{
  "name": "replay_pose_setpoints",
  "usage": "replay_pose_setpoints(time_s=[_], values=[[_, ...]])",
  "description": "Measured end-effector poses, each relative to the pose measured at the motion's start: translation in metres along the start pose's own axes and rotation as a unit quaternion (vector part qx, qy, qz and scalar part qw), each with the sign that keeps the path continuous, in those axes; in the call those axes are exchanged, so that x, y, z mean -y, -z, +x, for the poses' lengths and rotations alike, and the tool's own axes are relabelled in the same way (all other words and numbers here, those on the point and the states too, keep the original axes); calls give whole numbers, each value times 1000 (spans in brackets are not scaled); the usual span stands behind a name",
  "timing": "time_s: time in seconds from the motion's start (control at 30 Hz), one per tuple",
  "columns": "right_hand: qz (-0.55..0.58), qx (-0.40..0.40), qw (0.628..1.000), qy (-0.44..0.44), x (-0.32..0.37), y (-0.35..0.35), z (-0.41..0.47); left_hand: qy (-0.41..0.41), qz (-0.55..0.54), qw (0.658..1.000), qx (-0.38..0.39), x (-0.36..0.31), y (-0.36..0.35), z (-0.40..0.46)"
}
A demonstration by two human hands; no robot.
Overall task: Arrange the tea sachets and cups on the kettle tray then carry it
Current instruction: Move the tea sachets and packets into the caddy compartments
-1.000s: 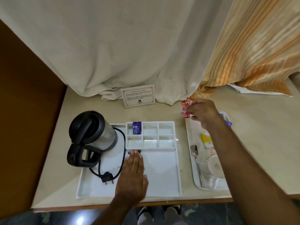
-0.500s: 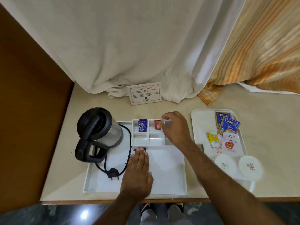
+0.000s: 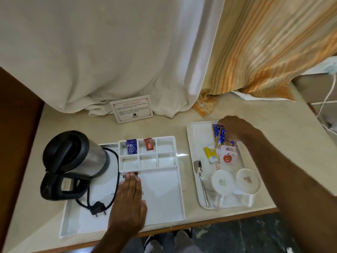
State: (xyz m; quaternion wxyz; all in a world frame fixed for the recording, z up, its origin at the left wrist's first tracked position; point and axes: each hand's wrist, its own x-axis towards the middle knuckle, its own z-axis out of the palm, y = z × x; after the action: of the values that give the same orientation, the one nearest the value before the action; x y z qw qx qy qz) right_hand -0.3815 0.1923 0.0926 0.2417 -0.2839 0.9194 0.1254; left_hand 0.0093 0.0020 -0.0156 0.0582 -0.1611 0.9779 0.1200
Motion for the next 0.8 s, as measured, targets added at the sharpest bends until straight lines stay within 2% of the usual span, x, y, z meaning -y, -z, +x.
replay_pose_setpoints(time_s=[0.1,0.27,0.37,0.47,0.57,0.67,0.8], values=[[-5,-17,999,30,-4,1,8,1,2,1000,1,-1,1,1],[-31,-6,999,33,-2,3,18,2,4,1000,1,-2,3,2],[-22,-26,999,30,4,8,16,1,4,1000,2,-2,4,2],[70,-100,992,41,13,18,5,1,5,1000,3,-3,4,2],[192,-222,951,98,43,29,-19,2,8,1000,8,-3,5,2],[313,-199,911,179,94,30,-42,3,10,1000,13,-3,6,2],[247,-181,930,201,144,8,-49,6,6,1000,19,-3,6,3]])
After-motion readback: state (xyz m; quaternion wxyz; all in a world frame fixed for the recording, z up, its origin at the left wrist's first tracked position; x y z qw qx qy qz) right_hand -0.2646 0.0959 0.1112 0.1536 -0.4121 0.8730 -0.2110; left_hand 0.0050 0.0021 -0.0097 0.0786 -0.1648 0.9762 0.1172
